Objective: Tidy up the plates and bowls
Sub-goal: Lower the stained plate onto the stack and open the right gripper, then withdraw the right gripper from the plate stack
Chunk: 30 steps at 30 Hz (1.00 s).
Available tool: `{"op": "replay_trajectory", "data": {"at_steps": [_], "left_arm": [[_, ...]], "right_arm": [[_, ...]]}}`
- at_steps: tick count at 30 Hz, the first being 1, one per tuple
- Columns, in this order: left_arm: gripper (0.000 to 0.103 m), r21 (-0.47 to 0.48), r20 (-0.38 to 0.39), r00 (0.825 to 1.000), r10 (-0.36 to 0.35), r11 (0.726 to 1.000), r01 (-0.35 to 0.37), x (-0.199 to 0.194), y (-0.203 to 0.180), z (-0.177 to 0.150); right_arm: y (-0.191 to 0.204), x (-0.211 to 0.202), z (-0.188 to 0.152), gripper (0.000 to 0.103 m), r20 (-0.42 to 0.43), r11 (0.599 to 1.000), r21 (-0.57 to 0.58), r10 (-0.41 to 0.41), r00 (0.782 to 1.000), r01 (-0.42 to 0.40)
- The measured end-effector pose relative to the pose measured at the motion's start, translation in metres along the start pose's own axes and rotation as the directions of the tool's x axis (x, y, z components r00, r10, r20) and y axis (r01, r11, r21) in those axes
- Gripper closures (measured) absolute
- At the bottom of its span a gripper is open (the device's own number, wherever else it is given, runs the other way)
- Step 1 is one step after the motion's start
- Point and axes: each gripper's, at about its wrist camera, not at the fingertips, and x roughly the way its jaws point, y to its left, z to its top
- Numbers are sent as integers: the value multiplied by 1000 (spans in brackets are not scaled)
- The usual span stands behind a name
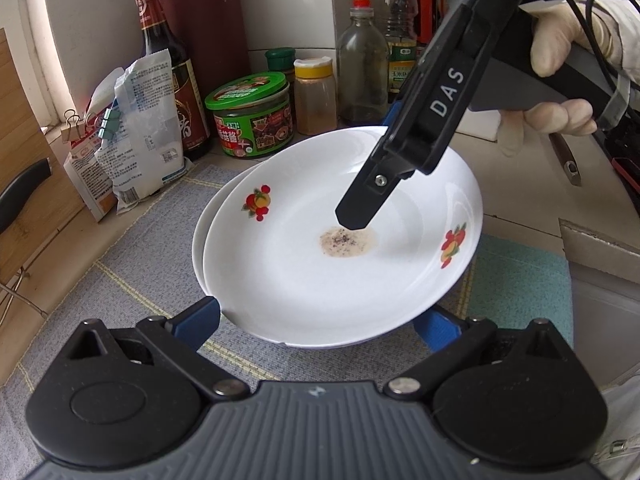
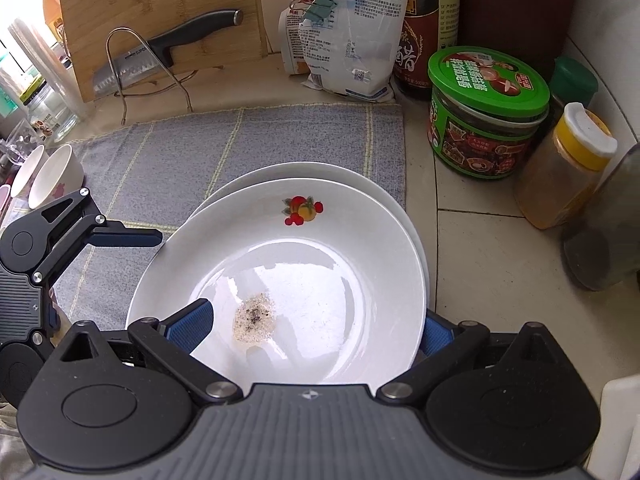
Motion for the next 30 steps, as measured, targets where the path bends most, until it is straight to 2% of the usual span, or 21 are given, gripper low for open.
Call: {"op": "replay_trajectory", "data": {"at_steps": [9, 25, 30], "left_arm": [[1, -9, -1, 1000, 2, 1000, -2, 0, 0, -2], [1, -17, 8, 999, 37, 999, -37, -5, -1, -4], [1, -48, 42, 997, 59, 997, -57, -16, 2, -7]], "right_arm": [[8, -2, -2, 0, -26, 998, -9, -69, 997, 69], [13, 0, -5, 0, -36, 991, -39, -128, 991, 127], [26, -16, -10, 0, 47, 985, -110, -127, 991, 131]]}}
